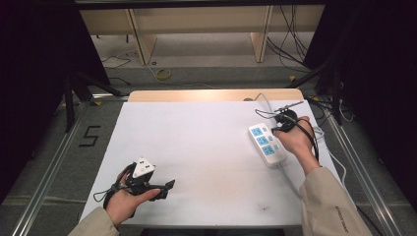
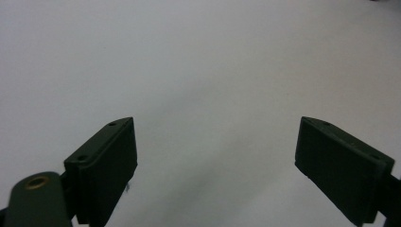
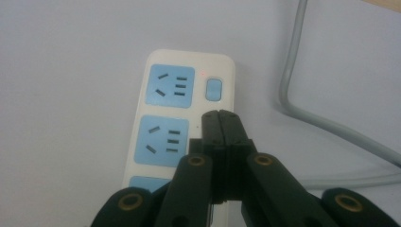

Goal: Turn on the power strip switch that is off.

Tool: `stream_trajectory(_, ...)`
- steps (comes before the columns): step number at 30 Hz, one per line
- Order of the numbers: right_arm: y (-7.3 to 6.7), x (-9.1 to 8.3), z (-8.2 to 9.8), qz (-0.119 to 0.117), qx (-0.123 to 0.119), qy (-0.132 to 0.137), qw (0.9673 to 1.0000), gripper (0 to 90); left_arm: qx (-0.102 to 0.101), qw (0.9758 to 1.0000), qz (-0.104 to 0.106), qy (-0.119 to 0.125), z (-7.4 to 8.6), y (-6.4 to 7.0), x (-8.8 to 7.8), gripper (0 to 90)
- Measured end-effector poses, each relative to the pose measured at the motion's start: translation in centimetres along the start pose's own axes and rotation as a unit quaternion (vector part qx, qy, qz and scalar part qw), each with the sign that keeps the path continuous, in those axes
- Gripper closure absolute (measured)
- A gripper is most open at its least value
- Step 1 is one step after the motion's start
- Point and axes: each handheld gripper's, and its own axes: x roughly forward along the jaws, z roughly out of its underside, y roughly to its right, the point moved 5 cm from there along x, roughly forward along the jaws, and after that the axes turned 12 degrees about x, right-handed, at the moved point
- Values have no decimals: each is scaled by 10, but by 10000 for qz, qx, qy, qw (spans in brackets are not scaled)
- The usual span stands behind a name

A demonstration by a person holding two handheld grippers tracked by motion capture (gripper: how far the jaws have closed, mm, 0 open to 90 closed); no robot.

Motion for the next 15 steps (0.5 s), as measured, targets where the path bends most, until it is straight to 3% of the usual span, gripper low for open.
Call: stream_trajectory(15,6,7,-5,45,84,-167,9998,900,-39,10000,-20,13,0,-1,-1,134)
